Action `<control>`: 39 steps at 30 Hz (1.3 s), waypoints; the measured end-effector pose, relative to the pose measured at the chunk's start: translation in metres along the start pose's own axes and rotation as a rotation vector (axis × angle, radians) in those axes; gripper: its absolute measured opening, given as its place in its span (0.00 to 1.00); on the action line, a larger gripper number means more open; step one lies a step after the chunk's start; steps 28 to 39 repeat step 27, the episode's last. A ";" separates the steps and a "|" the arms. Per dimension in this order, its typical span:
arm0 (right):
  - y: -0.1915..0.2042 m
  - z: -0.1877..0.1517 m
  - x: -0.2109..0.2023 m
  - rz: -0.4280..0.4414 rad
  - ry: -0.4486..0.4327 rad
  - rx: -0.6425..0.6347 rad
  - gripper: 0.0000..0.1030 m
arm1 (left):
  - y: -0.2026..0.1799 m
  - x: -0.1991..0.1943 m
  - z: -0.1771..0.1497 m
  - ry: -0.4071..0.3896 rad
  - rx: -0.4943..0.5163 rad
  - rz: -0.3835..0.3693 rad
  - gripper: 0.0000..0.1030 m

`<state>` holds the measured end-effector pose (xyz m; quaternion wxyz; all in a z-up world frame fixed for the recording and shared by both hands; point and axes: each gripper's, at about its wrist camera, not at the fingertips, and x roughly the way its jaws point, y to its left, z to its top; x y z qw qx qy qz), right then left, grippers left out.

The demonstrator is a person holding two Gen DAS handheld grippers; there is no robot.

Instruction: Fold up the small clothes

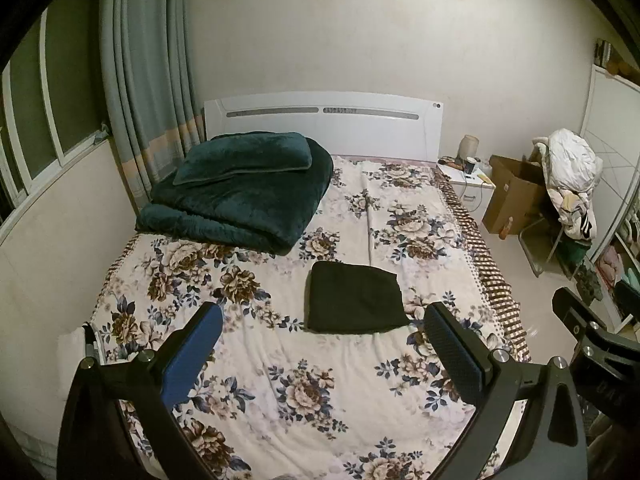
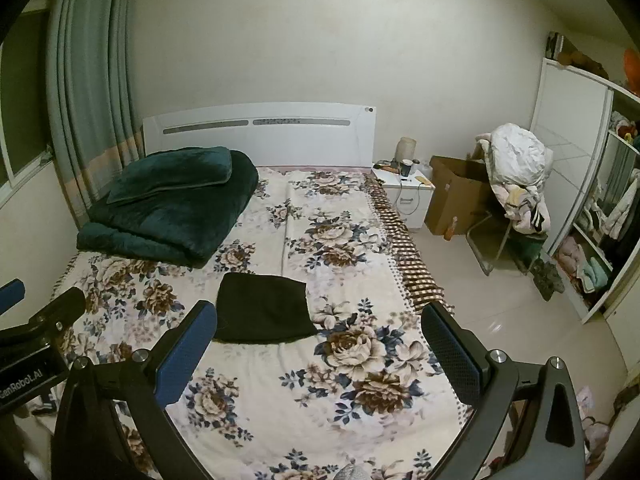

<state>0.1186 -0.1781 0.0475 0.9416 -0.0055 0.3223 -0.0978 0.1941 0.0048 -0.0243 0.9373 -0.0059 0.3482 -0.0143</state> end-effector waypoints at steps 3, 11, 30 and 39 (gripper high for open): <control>0.001 0.002 0.002 0.004 0.001 -0.002 1.00 | 0.000 0.000 0.001 0.000 0.000 0.001 1.00; 0.002 0.001 0.001 0.003 -0.002 0.000 1.00 | 0.002 -0.005 0.006 -0.008 -0.001 0.005 1.00; 0.003 0.001 0.002 0.005 -0.002 0.001 1.00 | 0.005 -0.008 0.009 -0.013 -0.009 0.015 1.00; 0.003 0.001 0.002 0.005 -0.002 0.001 1.00 | 0.005 -0.008 0.009 -0.013 -0.009 0.015 1.00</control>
